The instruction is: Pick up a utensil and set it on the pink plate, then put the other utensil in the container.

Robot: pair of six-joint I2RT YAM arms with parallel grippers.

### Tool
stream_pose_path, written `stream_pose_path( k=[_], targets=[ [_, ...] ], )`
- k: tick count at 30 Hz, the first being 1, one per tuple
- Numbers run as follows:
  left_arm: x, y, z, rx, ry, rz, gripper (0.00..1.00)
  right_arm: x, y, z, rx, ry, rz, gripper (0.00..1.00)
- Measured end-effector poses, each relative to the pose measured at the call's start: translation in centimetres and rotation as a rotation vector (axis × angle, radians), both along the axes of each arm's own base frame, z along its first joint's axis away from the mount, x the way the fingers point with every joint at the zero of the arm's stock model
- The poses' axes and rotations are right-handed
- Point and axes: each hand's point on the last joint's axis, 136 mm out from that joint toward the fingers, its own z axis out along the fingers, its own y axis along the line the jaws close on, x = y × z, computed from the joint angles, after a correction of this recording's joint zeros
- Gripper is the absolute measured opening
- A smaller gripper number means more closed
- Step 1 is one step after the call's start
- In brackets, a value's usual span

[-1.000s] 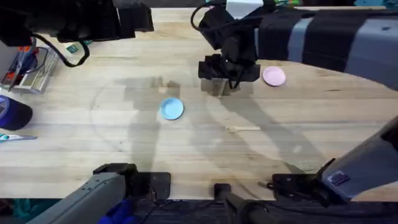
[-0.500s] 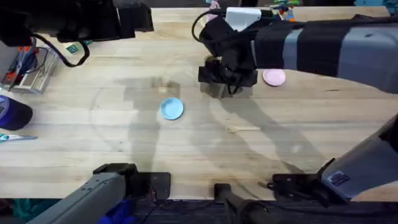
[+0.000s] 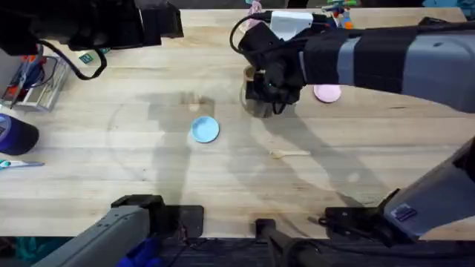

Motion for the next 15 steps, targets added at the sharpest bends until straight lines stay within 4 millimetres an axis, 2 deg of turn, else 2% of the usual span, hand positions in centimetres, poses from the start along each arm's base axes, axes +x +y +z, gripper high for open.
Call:
stream_pose_path(
  k=[3,8,15],
  targets=[
    [0.0,0.0,0.01,0.0,0.0,0.0,0.993,0.01,-0.04,0.01,-0.001,-0.001,-0.002,0.485],
    [0.0,0.0,0.0,0.0,0.0,0.0,0.993,0.04,-0.35,0.01,-0.016,-0.004,-0.007,0.239],
    [0.0,0.0,0.0,0.0,0.0,0.0,0.993,0.12,-0.54,0.17,-0.021,-0.011,-0.011,0.042]
  ],
)
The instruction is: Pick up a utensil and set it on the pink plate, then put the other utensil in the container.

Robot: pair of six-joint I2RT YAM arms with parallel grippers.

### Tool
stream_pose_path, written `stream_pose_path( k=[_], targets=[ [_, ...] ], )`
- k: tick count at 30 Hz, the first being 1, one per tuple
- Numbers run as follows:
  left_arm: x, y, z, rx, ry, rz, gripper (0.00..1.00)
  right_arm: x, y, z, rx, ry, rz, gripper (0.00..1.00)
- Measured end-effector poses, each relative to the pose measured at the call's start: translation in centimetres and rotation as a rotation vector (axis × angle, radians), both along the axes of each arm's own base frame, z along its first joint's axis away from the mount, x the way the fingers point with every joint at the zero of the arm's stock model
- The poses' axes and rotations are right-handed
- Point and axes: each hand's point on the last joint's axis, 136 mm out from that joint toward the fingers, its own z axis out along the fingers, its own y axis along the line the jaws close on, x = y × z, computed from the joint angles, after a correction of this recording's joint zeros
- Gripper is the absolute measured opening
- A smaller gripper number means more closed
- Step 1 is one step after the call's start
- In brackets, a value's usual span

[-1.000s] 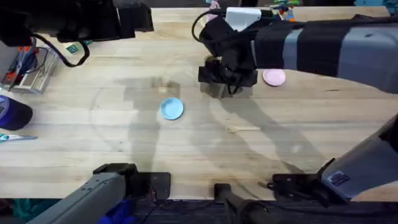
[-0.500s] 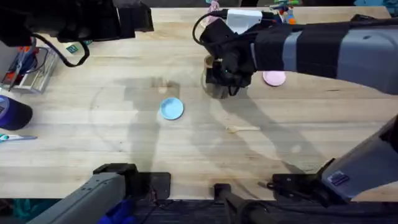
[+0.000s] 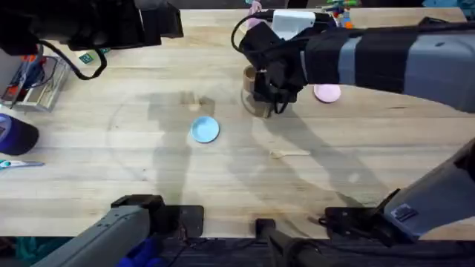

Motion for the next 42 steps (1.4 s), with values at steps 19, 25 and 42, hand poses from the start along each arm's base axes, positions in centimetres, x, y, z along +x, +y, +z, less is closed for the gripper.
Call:
stream_pose_path(
  k=[19,25,42],
  targets=[
    [0.0,0.0,0.0,0.0,0.0,0.0,0.993,-0.6,-3.9,2.1,-0.025,0.044,-0.003,0.031],
    [0.0,0.0,0.0,0.0,0.0,0.0,0.993,0.7,-5.8,7.2,-0.016,-0.069,0.088,0.031],
    [0.0,0.0,0.0,0.0,0.0,0.0,0.993,3.9,-14.0,9.8,-0.331,-0.084,0.546,0.033]
  ],
)
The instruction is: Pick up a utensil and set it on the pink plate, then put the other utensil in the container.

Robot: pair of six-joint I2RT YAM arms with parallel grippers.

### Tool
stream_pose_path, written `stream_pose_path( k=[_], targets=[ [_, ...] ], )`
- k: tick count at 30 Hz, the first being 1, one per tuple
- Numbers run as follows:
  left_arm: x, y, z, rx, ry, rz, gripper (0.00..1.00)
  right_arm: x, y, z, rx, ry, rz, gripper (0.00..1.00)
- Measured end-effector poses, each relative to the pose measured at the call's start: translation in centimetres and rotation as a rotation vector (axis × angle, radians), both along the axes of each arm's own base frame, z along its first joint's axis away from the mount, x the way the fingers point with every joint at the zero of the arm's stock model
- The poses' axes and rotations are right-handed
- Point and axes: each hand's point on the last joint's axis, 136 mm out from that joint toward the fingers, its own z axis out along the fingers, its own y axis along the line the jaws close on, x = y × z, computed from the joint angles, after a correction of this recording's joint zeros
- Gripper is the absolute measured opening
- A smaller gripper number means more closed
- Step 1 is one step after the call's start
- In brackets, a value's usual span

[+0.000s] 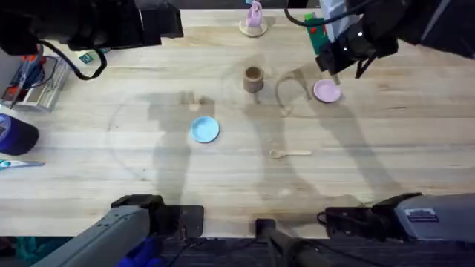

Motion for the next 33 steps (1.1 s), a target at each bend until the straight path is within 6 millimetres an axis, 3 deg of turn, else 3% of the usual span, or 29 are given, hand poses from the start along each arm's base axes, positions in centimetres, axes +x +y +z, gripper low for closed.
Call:
stream_pose_path(
  k=[6,15,24,33],
  targets=[
    [0.0,0.0,0.0,0.0,0.0,0.0,0.993,0.6,-1.6,0.2,-0.036,-0.004,0.032,0.033],
    [0.0,0.0,0.0,0.0,0.0,0.0,0.993,0.8,-2.2,-0.5,0.045,0.028,0.079,0.033],
    [0.0,0.0,0.0,0.0,0.0,0.0,0.993,0.8,-2.7,-4.4,0.053,0.137,0.068,0.033],
    [0.0,0.0,0.0,0.0,0.0,0.0,0.993,0.0,-2.6,-6.9,0.055,0.201,0.07,0.033]
  ],
)
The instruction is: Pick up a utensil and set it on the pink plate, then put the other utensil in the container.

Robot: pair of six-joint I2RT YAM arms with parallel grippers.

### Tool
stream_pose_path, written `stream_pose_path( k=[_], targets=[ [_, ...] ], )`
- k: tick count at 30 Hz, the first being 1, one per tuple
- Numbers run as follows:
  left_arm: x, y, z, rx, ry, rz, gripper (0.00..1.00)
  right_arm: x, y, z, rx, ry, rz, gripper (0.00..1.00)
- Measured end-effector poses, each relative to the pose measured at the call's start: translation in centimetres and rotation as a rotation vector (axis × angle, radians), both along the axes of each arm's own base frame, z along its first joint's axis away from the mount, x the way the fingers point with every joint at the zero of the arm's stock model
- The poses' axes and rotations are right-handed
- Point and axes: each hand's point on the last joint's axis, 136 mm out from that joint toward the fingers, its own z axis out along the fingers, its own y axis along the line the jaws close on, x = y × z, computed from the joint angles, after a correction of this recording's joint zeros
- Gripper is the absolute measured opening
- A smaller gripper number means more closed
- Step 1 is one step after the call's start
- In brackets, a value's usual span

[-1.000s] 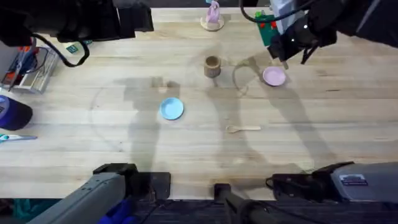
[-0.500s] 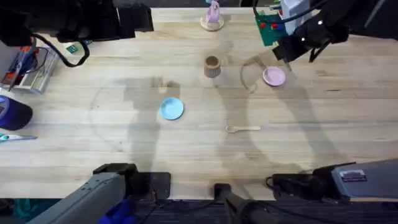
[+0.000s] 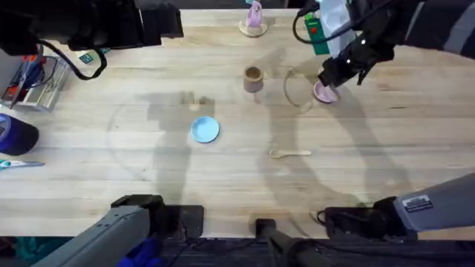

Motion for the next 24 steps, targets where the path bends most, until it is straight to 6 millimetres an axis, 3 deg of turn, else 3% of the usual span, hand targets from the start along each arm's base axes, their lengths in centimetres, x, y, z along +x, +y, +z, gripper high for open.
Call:
stream_pose_path(
  k=[7,19,20,21,24],
  targets=[
    [0.0,0.0,0.0,0.0,0.0,0.0,0.993,-1.0,-0.1,-1.5,-0.004,0.025,0.003,0.033],
    [0.0,0.0,0.0,0.0,0.0,0.0,0.993,-0.8,-0.1,-1.5,-0.003,0.016,0.002,0.038],
    [0.0,0.0,0.0,0.0,0.0,0.0,0.993,-0.8,-0.1,-1.5,-0.003,0.016,0.003,0.067],
    [0.0,0.0,0.0,0.0,0.0,0.0,0.993,-0.8,-0.1,-1.5,-0.002,0.016,0.001,0.158],
    [0.0,0.0,0.0,0.0,0.0,0.0,0.993,-0.8,-0.1,-1.5,-0.002,0.017,0.003,0.591]
  ],
)
